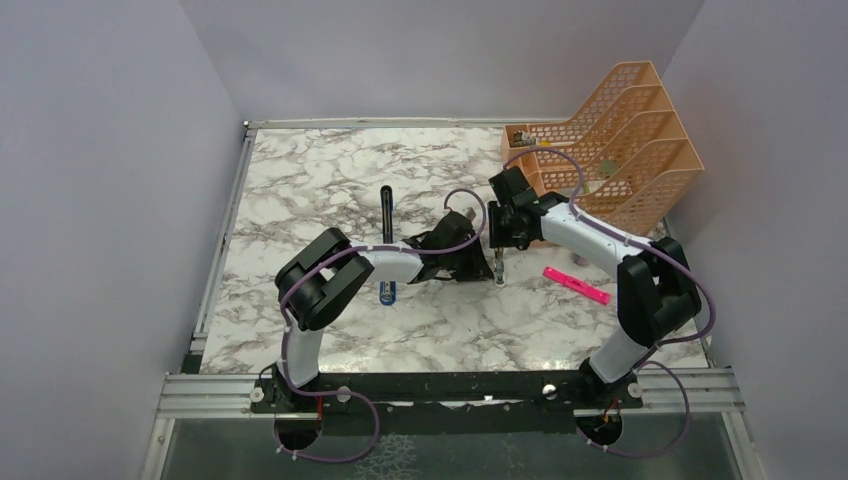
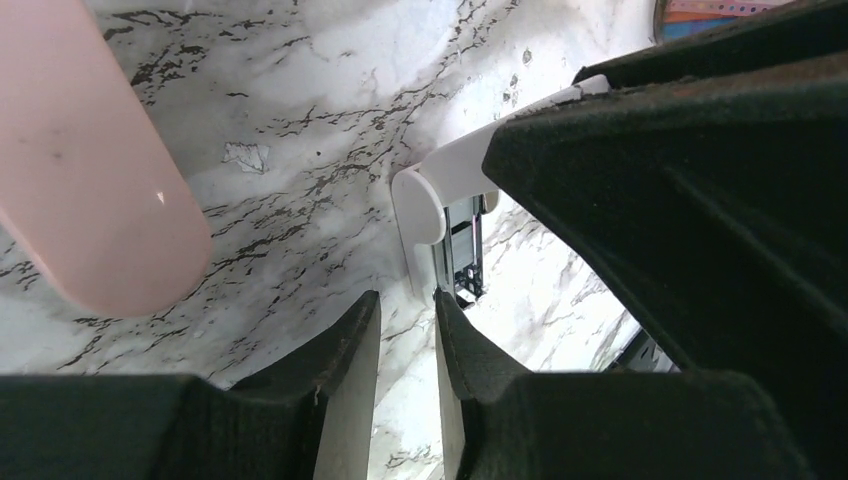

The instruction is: Load the staples into the stapler

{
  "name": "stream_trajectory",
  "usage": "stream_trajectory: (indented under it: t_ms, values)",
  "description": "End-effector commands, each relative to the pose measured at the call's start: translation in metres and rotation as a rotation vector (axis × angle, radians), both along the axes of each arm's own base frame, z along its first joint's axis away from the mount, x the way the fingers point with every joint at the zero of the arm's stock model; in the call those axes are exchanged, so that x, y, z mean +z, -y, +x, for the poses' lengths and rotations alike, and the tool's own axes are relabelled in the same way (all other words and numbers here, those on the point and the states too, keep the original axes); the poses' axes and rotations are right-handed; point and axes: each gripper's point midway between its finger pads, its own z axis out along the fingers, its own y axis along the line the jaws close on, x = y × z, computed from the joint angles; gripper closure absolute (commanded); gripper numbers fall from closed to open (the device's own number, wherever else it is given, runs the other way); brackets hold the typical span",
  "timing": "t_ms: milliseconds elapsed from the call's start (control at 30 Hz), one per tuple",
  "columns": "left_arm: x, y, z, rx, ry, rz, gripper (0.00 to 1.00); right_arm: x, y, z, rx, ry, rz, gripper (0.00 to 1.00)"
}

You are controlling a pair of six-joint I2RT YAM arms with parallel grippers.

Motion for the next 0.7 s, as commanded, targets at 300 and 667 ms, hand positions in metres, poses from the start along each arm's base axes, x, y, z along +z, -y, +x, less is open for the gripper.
stream_trajectory:
  t_ms: [300,667]
  values:
    - [-0.001,0.009,0.004,-0.01,0.014,0.019,0.76,0.0,-0.005,-0.007,0.056,-0.005,0.021,0.62]
    - [-0.012,0.009,0.009,0.014,-0.002,0.061,0.87,0.001,0.002,-0.004,-0.003,0.04,0.017,0.71]
